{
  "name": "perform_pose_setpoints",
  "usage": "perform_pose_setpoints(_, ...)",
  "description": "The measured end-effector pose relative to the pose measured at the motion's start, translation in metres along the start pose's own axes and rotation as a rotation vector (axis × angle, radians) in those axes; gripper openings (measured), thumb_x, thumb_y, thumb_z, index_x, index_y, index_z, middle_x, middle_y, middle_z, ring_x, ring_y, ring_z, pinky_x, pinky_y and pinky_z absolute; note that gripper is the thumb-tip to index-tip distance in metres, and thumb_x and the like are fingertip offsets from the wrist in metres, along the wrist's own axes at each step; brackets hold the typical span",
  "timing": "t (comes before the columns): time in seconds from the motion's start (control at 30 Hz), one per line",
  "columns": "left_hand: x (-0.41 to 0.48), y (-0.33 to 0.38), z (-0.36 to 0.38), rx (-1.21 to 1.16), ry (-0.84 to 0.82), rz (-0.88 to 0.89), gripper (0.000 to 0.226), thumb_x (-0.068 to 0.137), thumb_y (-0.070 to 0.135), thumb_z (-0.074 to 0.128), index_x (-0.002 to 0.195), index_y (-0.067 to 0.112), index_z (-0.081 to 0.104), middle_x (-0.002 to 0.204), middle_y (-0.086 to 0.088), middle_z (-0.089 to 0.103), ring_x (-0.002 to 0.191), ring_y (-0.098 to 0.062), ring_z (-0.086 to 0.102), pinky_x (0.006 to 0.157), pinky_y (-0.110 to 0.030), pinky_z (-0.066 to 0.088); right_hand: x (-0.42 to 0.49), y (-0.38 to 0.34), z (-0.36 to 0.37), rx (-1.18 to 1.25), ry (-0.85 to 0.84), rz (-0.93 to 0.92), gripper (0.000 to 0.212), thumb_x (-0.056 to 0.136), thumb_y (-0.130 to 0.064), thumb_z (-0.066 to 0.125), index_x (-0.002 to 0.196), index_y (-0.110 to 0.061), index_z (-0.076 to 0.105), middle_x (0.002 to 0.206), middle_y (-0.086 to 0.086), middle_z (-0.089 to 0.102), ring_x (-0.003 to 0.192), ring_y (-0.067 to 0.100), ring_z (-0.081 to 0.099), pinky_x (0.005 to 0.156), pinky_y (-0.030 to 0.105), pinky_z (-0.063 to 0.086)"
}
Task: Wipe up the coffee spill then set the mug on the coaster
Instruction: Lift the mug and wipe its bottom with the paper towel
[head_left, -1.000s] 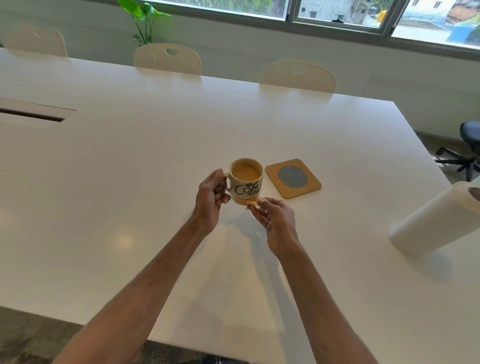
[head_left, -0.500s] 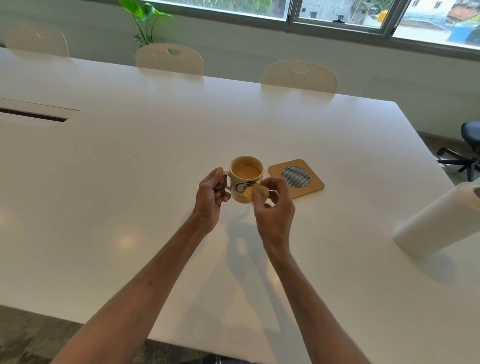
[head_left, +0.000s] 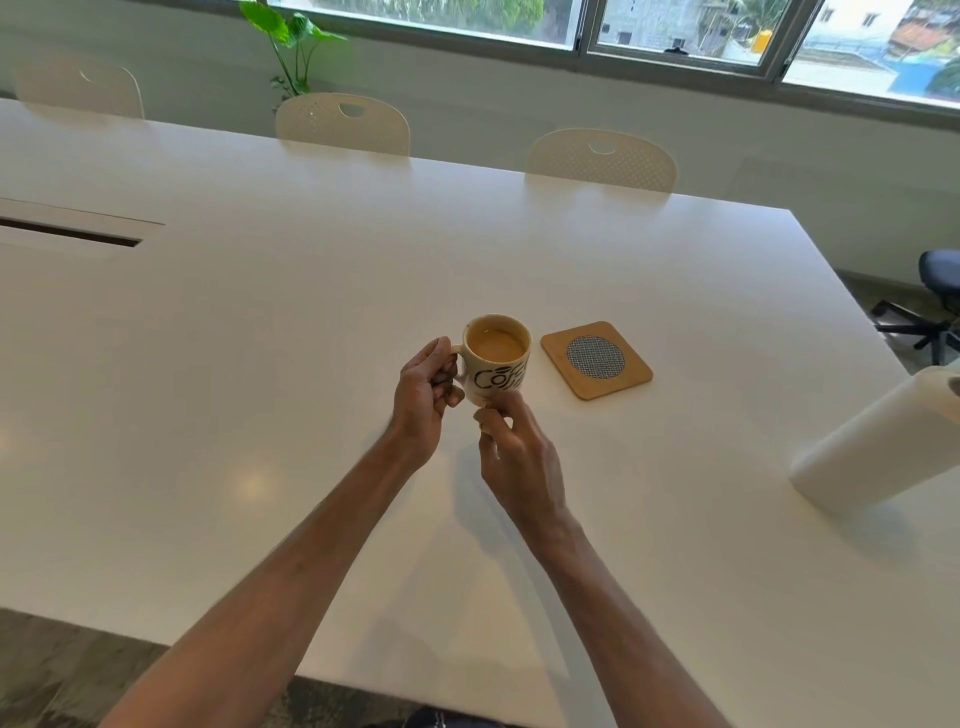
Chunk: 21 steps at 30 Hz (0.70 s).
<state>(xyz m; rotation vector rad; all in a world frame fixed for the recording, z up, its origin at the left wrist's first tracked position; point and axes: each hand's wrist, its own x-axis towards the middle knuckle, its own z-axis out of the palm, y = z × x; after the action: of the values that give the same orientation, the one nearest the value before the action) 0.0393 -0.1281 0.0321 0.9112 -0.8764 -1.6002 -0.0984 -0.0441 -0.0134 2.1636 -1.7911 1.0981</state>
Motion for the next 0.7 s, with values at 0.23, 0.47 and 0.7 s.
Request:
perform_pose_setpoints(0.23, -0.001, 0.003, -0.006, 0.004, 0.012, 0.013, 0.037, 0.115, 0.028, 0.052, 0.079, 0.020, 0.053, 0.070, 0.006, 0.039, 0.059, -0.007, 0.036, 0.055, -0.023, 0.036, -0.015, 0.006, -0.005, 0.032, 0.010, -0.029, 0.012, 0.095, -0.002, 0.079, 0.106, -0.002, 0.075, 0.122, 0.014, 0.067, 0.099, 0.033, 0.076, 0.071, 0.039, 0.070)
perform_pose_setpoints(0.47, -0.006, 0.002, -0.006, 0.027, -0.011, 0.011, 0.040, 0.116, 0.030, 0.049, 0.078, 0.021, 0.055, 0.066, 0.008, 0.044, 0.058, -0.006, 0.041, 0.055, -0.021, 0.040, 0.017, -0.001, -0.005, -0.044, 0.238, -0.205, 0.018, 0.105, -0.004, 0.066, 0.122, -0.006, 0.069, 0.128, 0.011, 0.063, 0.112, 0.026, 0.064, 0.089, 0.036, 0.061)
perform_pose_setpoints(0.7, -0.005, 0.005, -0.008, -0.016, -0.003, 0.015, 0.038, 0.116, 0.027, 0.051, 0.078, 0.020, 0.054, 0.070, 0.004, 0.039, 0.058, -0.008, 0.036, 0.054, -0.022, 0.037, -0.004, 0.007, 0.013, -0.111, -0.001, -0.188, 0.027, 0.088, 0.004, 0.083, 0.113, -0.004, 0.076, 0.129, 0.013, 0.068, 0.119, 0.029, 0.063, 0.093, 0.041, 0.066)
